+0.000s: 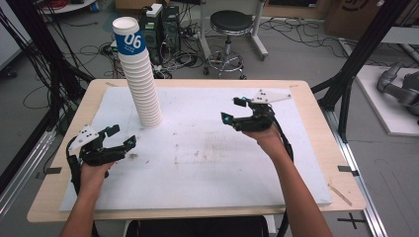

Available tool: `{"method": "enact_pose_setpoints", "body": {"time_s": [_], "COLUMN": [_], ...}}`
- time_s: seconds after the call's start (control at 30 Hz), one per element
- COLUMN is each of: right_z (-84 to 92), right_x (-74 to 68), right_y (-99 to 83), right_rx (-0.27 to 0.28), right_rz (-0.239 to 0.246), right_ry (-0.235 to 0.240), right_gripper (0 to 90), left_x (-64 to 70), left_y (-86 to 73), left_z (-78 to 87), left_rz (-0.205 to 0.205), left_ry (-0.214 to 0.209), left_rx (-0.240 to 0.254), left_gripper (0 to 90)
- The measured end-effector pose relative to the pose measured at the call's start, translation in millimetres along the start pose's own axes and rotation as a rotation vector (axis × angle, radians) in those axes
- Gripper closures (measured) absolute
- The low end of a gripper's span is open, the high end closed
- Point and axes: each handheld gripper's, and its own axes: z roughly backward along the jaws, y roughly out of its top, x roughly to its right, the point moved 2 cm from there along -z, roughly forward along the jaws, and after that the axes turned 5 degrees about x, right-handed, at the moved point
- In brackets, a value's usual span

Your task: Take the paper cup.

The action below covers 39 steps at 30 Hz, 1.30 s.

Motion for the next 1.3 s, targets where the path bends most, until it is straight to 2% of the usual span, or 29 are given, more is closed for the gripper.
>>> {"method": "enact_pose_setpoints", "body": {"time_s": [0.13, 0.17, 0.23, 0.4, 0.43, 0.47, 0.53, 0.63, 1.0, 1.17, 1.3], "right_z": [-25.8, -38.2, -43.0, -75.1, -79.4, -89.7, -93.5, -109.5, -168.3, -193.8, -204.1], "right_x": [-2.9, -5.8, -6.9, -14.9, -15.9, -18.2, -19.2, -23.8, -39.4, -46.2, -46.4], "right_y": [17.7, 27.0, 30.7, 54.2, 57.2, 64.2, 66.9, 77.5, 109.6, 120.8, 124.7], "right_rx": [-0.003, 0.003, 0.007, 0.027, 0.023, 0.038, 0.034, 0.042, 0.027, 0.008, 0.007], "right_rz": [0.015, 0.025, 0.031, 0.051, 0.057, 0.059, 0.056, 0.067, 0.073, 0.074, 0.067], "right_ry": [0.042, 0.071, 0.078, 0.141, 0.140, 0.160, 0.163, 0.193, 0.241, 0.234, 0.223], "right_gripper": [19.9, 19.9, 19.9, 19.9, 19.9, 19.9, 19.9, 20.0, 20.0, 20.0, 19.9], "left_x": [-0.2, 0.1, 0.5, -1.0, -1.2, -1.2, -1.0, -0.6, -1.2, -3.2, -5.3], "left_y": [-0.8, -0.9, -0.8, -1.1, -1.2, -1.5, -2.0, -2.7, -4.2, -4.2, -3.9], "left_z": [-0.5, -0.8, -1.0, -0.1, 0.0, -0.1, -0.5, -1.4, -3.1, -0.7, 1.9], "left_rz": [-0.006, -0.008, -0.006, -0.004, -0.003, -0.001, 0.000, 0.000, 0.008, 0.011, 0.017], "left_ry": [-0.010, -0.009, -0.012, -0.014, -0.013, -0.013, -0.019, -0.024, -0.032, -0.027, -0.019], "left_rx": [-0.011, -0.011, -0.011, -0.010, -0.011, -0.012, -0.013, -0.016, -0.017, -0.014, -0.007], "left_gripper": [17.5, 17.5, 17.5, 17.5, 17.5, 17.5, 17.5, 17.5, 17.5, 17.5, 17.5]}}
